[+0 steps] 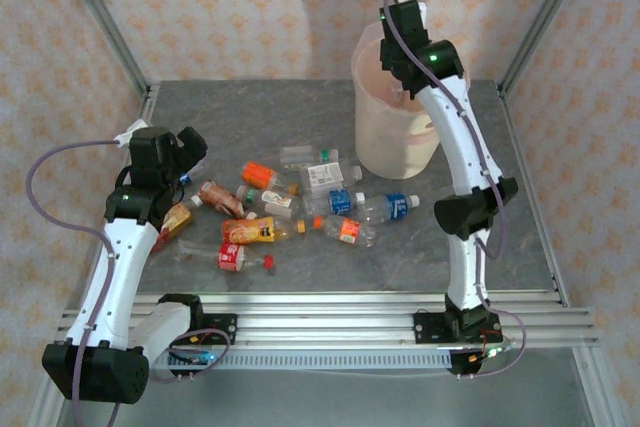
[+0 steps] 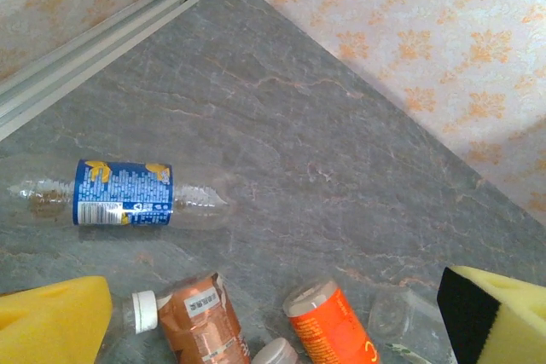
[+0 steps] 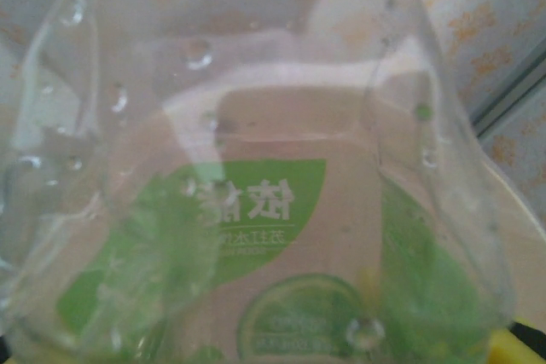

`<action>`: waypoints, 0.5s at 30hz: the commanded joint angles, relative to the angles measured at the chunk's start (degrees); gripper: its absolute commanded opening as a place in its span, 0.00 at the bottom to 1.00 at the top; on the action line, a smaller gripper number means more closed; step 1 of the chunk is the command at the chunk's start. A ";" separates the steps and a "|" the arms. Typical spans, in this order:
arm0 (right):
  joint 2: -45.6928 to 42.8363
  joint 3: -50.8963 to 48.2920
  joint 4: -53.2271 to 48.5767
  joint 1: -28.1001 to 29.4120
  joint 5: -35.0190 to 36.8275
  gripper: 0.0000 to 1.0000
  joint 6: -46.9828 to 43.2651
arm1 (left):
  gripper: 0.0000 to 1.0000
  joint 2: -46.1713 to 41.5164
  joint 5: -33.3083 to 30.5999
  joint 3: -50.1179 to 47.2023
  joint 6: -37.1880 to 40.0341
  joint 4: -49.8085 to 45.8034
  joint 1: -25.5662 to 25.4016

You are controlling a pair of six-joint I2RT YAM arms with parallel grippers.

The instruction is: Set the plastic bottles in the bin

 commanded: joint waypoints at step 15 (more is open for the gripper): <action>12.67 1.19 -9.26 -6.89 -9.25 0.25 1.33 | 1.00 0.00 -0.11 -0.01 0.53 -0.41 0.41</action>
